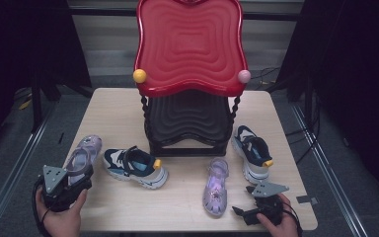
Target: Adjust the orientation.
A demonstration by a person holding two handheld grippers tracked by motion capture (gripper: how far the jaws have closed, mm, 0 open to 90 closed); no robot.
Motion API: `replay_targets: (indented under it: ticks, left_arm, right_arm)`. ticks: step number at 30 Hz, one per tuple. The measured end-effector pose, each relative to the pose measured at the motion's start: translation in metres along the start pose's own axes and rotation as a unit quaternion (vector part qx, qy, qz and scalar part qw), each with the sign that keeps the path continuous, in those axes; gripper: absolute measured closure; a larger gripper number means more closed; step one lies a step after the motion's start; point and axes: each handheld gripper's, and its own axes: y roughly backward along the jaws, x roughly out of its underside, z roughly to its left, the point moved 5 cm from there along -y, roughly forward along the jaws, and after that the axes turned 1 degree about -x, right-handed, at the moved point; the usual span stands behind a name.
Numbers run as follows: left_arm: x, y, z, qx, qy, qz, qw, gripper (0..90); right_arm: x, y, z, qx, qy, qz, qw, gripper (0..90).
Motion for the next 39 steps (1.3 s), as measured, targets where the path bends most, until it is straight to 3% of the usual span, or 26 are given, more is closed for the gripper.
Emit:
replay_targets:
  ticks: [15, 20, 25, 35, 39]
  left_arm:
    - [-0.03, 0.012, -0.033, 0.05, -0.024, -0.041, 0.9976, 36.6]
    - [-0.04, 0.021, -0.048, 0.073, -0.029, -0.059, 0.9952, 36.6]
    - [-0.045, 0.025, -0.06, 0.091, -0.042, -0.064, 0.9929, 36.6]
    - [-0.047, 0.029, -0.084, 0.122, -0.045, -0.075, 0.9886, 36.7]
    - [-0.049, 0.031, -0.098, 0.14, -0.053, -0.079, 0.9855, 36.7]
  right_arm:
    - [0.0, 0.0, 0.0, 0.0, 0.0, 0.0, 1.0, 13.1]
    - [0.0, 0.0, 0.0, 0.0, 0.001, 0.0, 1.0, 13.0]
    - [0.0, 0.0, 0.0, 0.0, 0.001, 0.0, 1.0, 13.0]
    - [0.0, 0.0, 0.0, 0.0, 0.001, 0.0, 1.0, 13.0]
    - [0.0, 0.0, 0.0, 0.0, 0.001, 0.0, 1.0, 13.0]
